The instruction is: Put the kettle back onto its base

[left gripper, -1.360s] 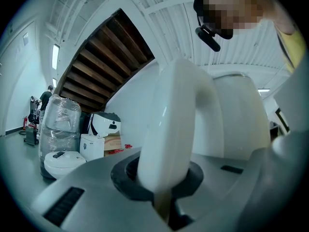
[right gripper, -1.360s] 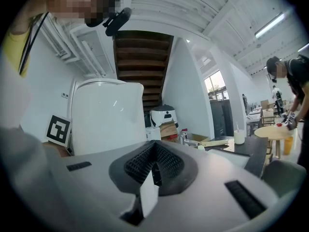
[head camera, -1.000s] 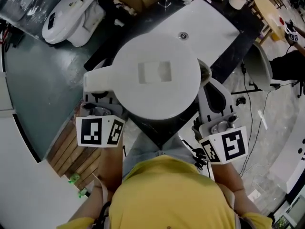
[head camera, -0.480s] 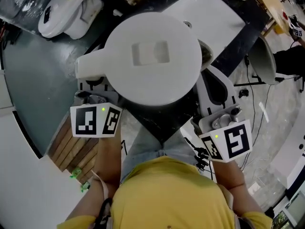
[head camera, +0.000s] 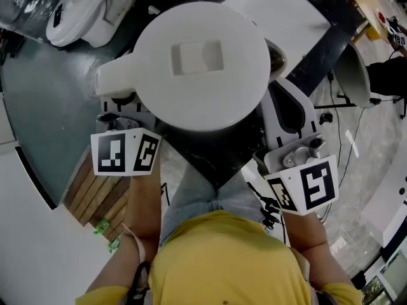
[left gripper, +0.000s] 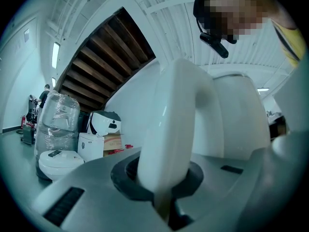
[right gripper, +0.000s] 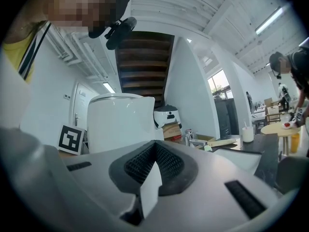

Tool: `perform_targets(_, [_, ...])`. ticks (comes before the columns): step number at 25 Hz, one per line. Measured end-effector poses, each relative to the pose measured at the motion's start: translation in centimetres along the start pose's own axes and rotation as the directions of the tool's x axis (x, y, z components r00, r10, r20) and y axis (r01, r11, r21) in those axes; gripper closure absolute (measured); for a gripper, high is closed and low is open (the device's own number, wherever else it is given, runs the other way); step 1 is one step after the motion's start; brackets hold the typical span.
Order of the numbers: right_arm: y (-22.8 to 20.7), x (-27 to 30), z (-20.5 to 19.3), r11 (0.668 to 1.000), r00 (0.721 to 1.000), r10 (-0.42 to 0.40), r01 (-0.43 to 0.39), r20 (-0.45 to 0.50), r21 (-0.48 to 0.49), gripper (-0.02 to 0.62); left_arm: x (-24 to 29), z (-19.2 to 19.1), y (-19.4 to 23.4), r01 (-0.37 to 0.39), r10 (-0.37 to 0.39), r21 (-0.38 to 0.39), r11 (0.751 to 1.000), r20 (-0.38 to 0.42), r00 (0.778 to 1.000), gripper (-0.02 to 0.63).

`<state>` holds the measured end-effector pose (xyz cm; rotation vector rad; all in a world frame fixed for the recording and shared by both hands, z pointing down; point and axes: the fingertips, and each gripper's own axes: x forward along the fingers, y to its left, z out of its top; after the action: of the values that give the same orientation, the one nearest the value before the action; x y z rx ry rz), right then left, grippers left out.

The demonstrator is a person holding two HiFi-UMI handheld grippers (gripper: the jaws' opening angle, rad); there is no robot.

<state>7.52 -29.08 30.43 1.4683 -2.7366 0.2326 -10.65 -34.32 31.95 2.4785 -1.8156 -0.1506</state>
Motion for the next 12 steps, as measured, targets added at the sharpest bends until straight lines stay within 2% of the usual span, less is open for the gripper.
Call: perform_targets(12, [0.4, 0.4, -1.6, 1.000, 1.000, -0.028, 0.028, 0.004, 0.001, 0.580, -0.4, -1.8, 0.7, 0.006, -0.006, 0.000, 1.000, -0.002, 1.000, 0.575])
